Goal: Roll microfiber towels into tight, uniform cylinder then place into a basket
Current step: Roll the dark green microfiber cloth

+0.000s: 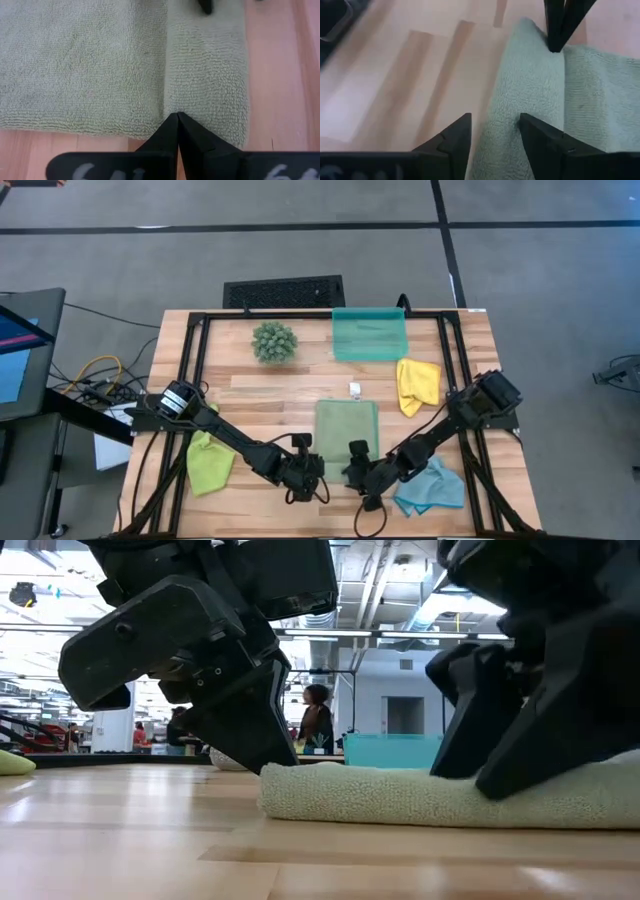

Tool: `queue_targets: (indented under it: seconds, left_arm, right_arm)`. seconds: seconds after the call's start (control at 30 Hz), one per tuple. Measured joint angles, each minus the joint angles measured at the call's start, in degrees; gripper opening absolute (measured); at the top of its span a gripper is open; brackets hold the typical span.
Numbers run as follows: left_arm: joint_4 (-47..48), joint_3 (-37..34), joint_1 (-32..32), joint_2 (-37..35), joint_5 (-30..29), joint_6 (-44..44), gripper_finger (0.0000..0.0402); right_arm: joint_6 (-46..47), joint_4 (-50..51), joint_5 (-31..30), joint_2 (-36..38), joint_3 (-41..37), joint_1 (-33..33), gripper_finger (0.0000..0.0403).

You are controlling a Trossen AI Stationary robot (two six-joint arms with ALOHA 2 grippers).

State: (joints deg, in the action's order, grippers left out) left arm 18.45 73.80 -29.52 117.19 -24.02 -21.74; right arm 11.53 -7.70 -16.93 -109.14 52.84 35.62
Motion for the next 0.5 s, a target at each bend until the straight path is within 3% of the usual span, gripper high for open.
queue_targets:
  seconds: [0.2, 0.5]
  left_arm:
    - [-0.08, 0.06, 0.0, 0.01, -0.06, 1.1, 0.0]
    - [0.21, 4.58, -1.58, 0.04, -5.02, 6.65, 0.0]
  right_arm:
    - [-0.23, 0.69, -1.84, -1.67, 0.13, 0.02, 0.0171]
    - [-0.18, 3.46, -1.97, -1.6, 1.3, 0.0, 0.0051]
